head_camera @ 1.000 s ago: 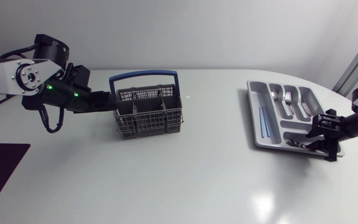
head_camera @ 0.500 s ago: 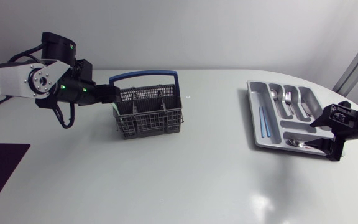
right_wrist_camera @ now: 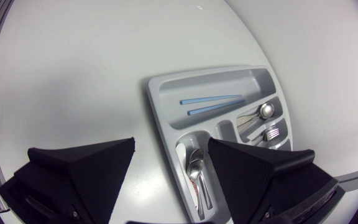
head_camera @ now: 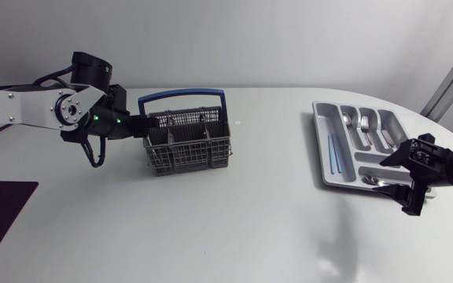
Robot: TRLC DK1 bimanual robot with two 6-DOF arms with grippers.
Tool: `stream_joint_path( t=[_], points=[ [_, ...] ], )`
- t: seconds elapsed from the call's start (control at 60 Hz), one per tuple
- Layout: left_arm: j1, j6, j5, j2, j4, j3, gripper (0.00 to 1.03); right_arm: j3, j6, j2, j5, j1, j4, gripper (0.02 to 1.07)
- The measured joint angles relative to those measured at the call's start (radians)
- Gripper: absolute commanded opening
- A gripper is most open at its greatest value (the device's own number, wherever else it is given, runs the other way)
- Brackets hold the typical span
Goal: Unload the cutlery basket into the drawer organizer.
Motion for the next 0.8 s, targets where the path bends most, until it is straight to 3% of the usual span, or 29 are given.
stream_joint_path(
  t=[0.533, 0.8],
  points=[
    [-0.006, -0.004, -0.031, 0.027, 0.016, 0.0, 0.24, -0.057, 0.014, -0.066, 0.0, 0.026, 0.003, 0.88],
    [-0.007, -0.008, -0.033, 0.028, 0.022, 0.0, 0.14, -0.064, 0.014, -0.07, 0.0, 0.026, 0.007, 0.88]
  ],
)
